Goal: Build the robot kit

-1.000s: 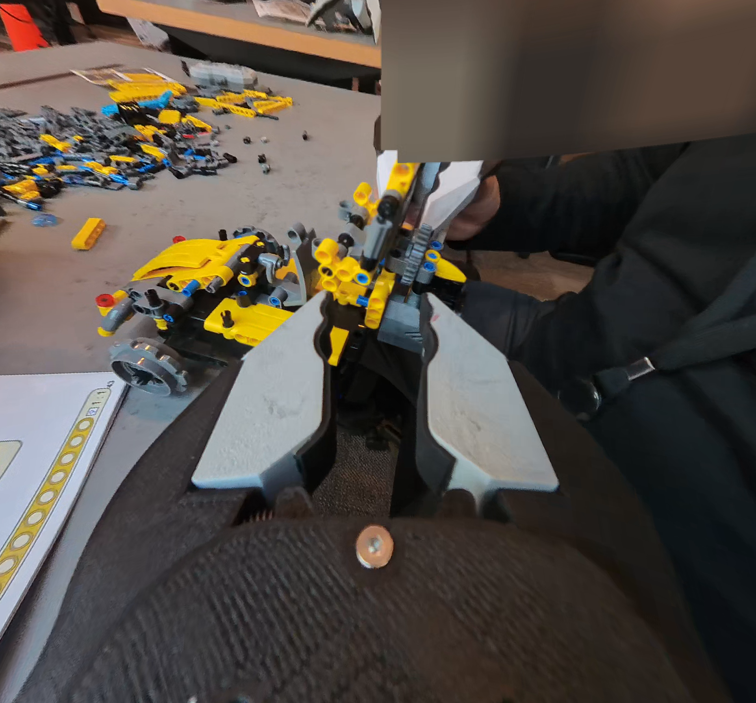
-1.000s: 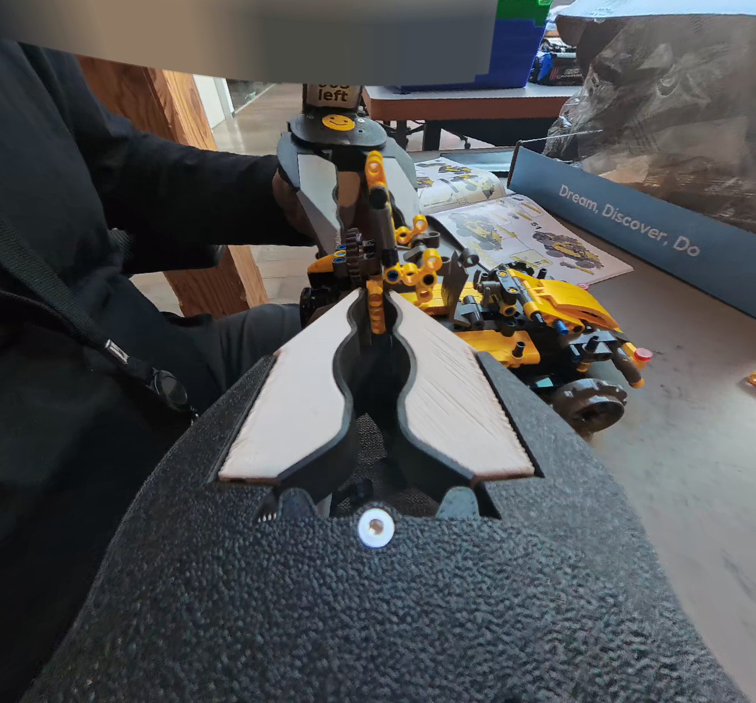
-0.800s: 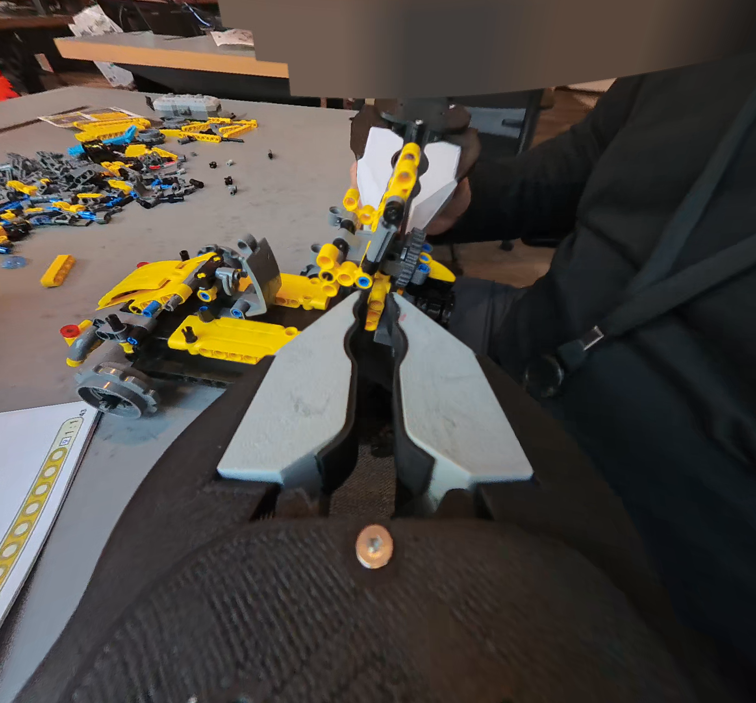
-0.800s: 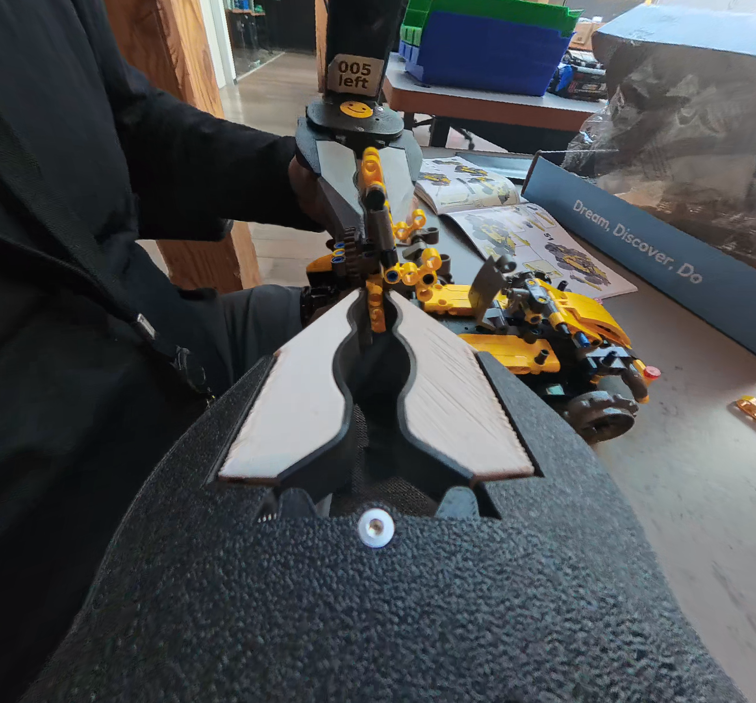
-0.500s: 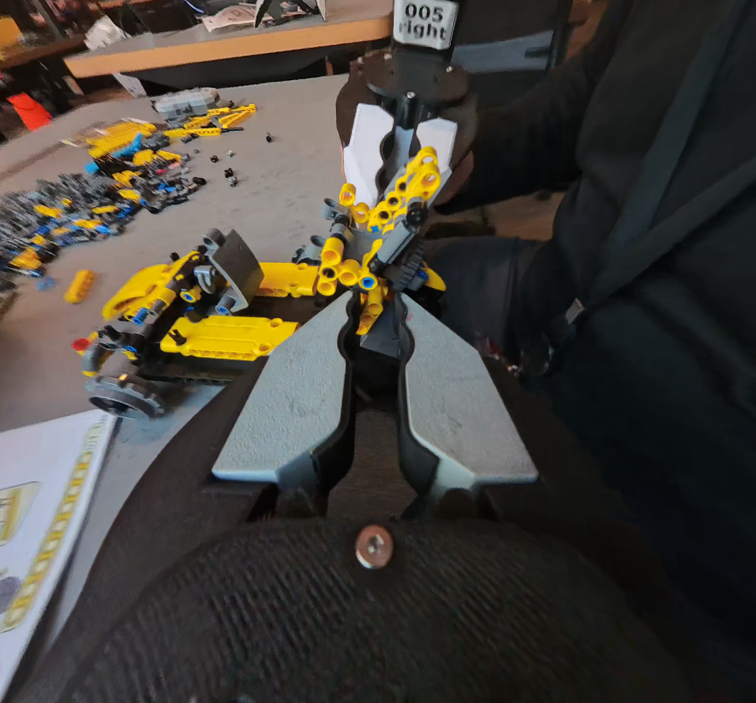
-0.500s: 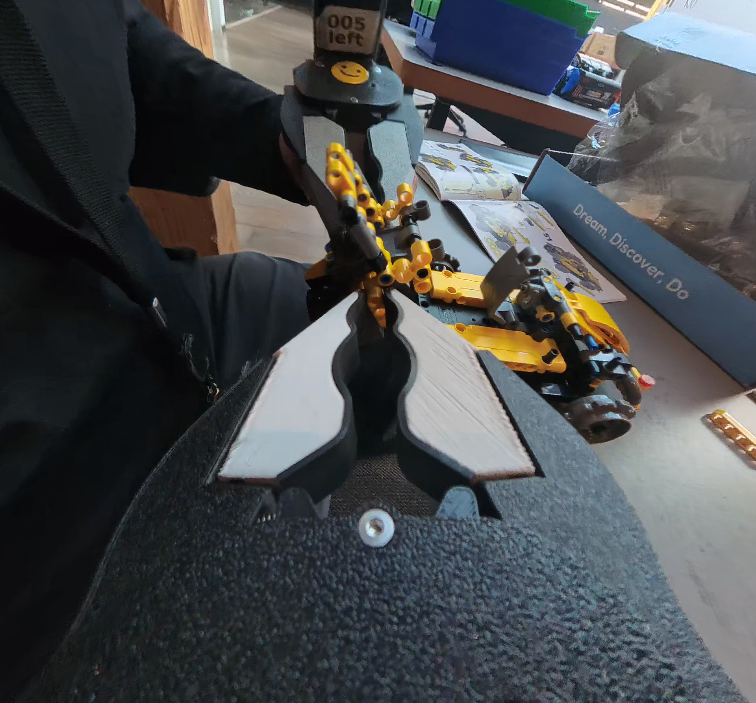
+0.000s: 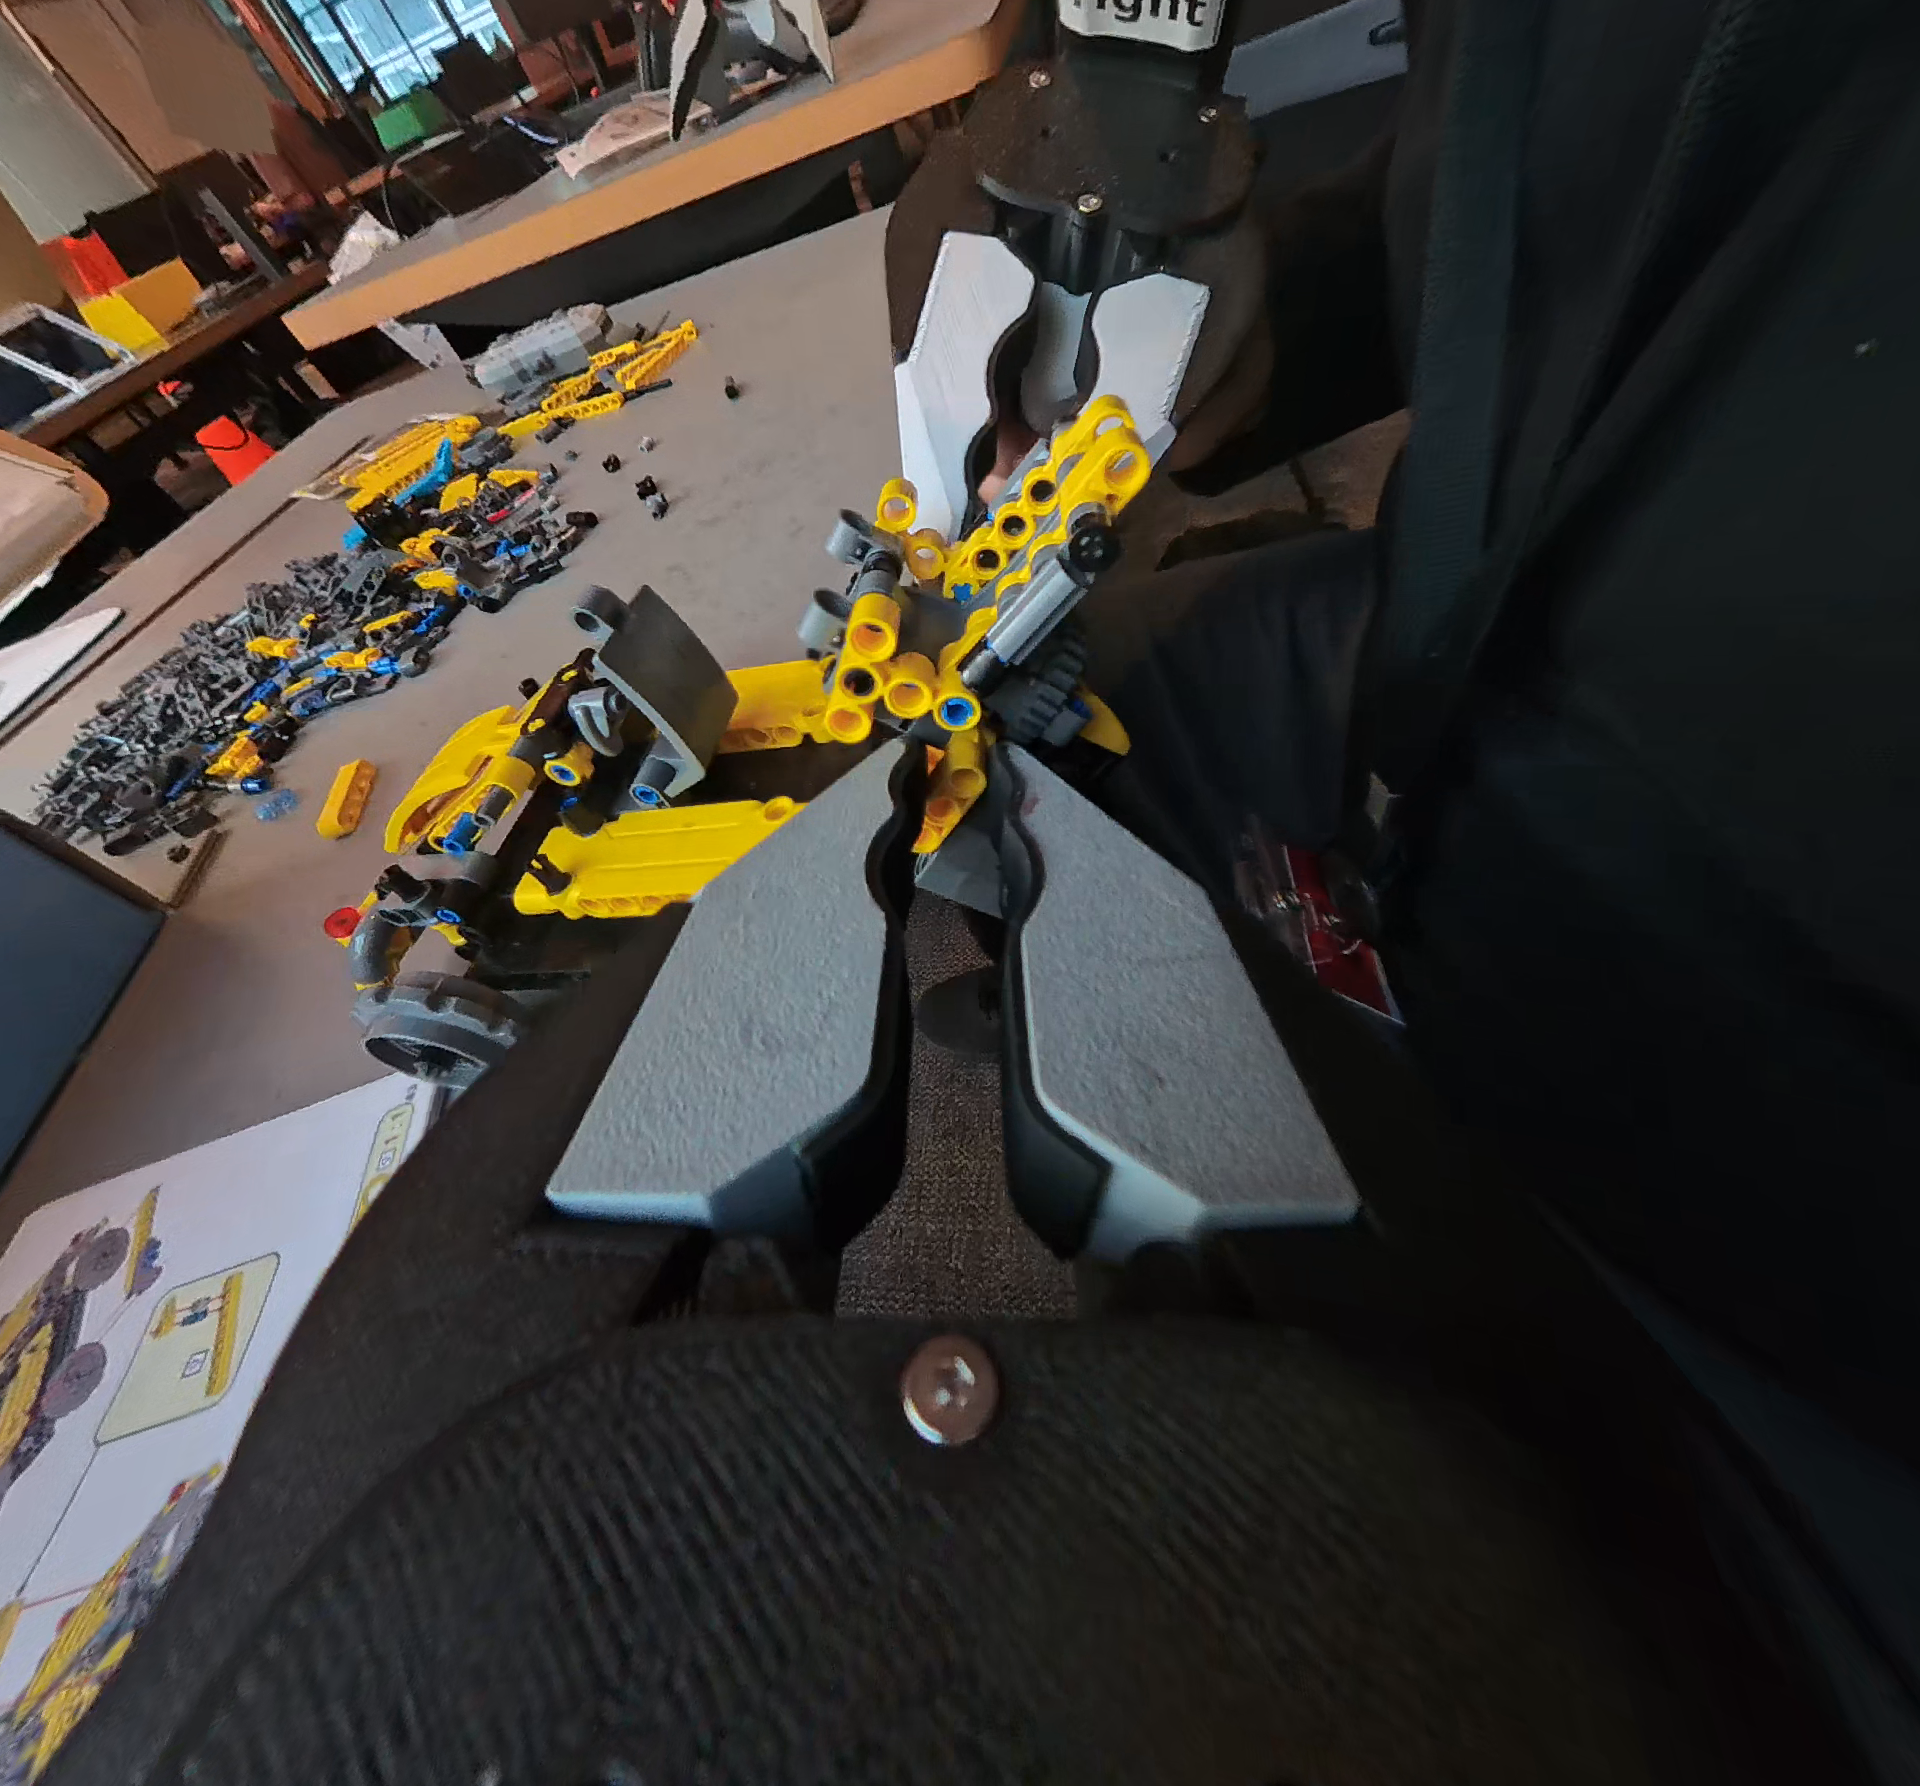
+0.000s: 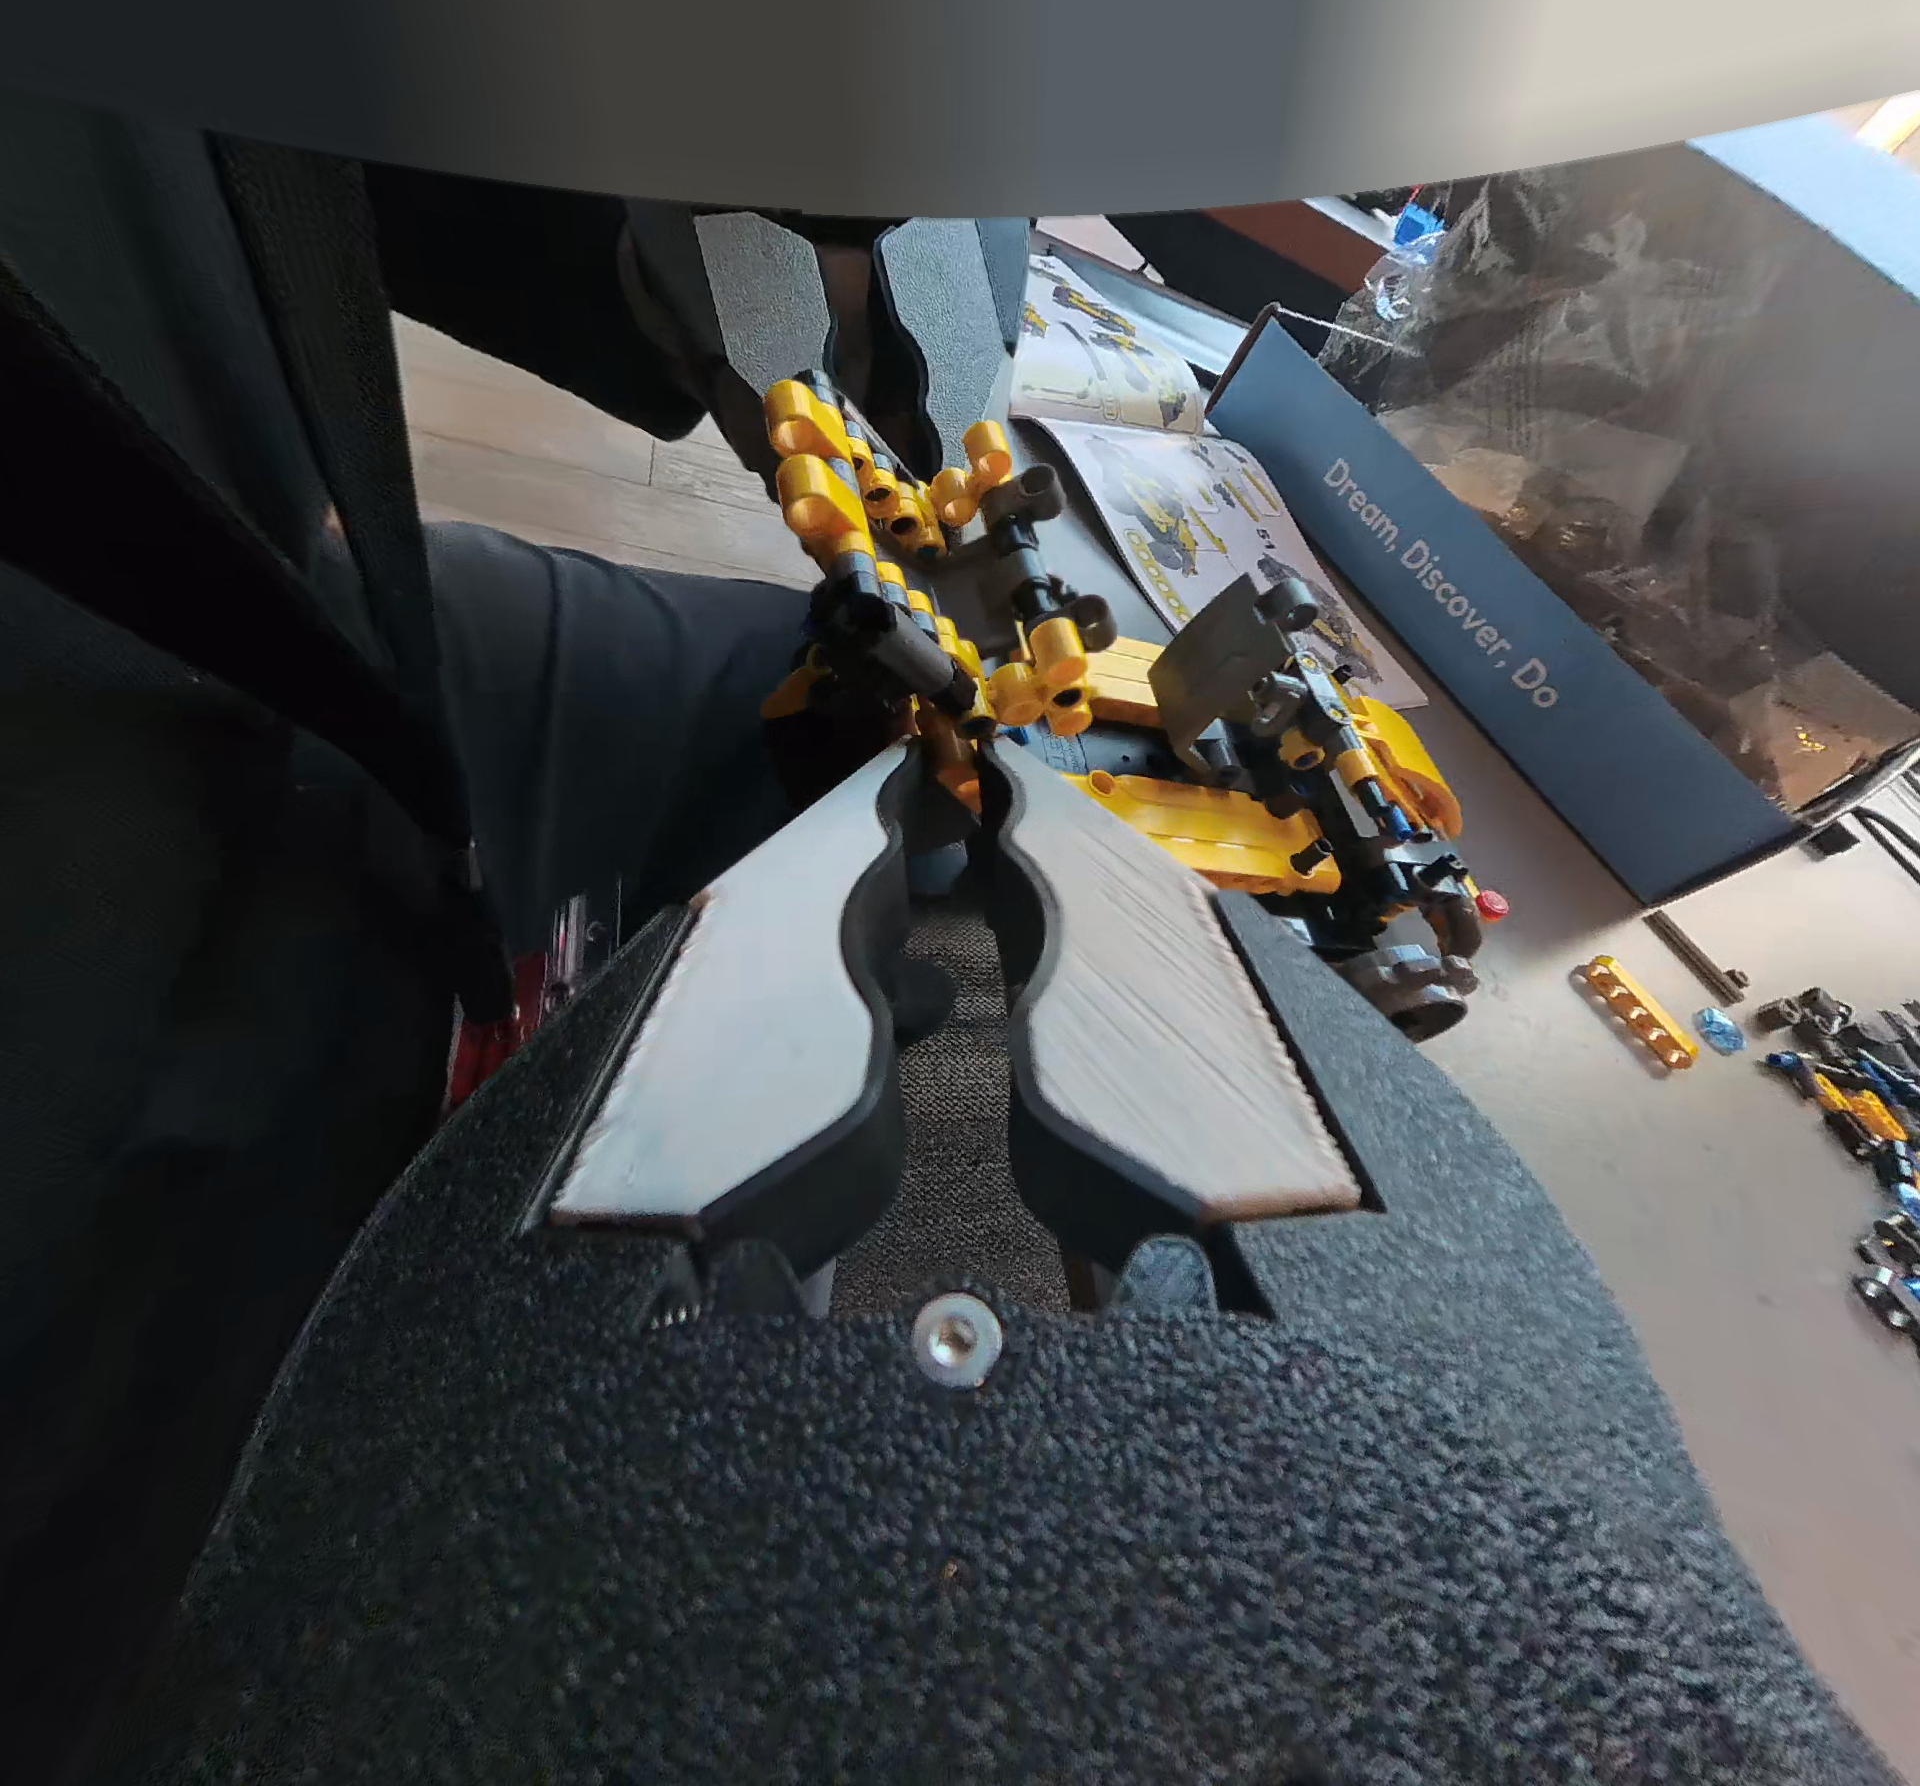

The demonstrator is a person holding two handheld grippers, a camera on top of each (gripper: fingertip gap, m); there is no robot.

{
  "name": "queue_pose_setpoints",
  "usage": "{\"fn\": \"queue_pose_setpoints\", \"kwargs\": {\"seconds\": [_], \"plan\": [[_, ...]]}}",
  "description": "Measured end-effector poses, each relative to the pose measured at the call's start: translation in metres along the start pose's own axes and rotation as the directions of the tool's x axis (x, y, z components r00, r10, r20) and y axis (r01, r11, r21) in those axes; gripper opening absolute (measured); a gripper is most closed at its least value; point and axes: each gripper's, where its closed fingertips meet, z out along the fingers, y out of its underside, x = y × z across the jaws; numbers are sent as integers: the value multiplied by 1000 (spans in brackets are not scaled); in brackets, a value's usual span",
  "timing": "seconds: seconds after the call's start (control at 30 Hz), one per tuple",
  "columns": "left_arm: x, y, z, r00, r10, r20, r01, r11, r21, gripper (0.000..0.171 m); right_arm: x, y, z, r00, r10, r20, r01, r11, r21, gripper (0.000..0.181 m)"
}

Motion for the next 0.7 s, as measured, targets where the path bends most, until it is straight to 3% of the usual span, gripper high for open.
{"fn": "queue_pose_setpoints", "kwargs": {"seconds": [0.13, 0.27, 0.43, 0.7], "plan": [[-1, -1, 1, 996, -80, -39, 81, 996, 30, 8, 1, -1, -1, 998, 61, -2, -61, 998, 12, 8], [3, 3, 2, 998, -58, -39, 59, 998, 26, 9, -3, 3, -1, 999, 42, -19, -42, 999, -5, 8], [6, 8, 3, 987, 162, 20, -162, 987, -7, 8, -7, 9, 1, 994, -84, -73, 81, 996, -46, 8], [4, 9, 5, 997, 80, 13, -81, 996, 34, 9, -4, 9, 0, 995, -49, -86, 46, 998, -41, 8]]}}
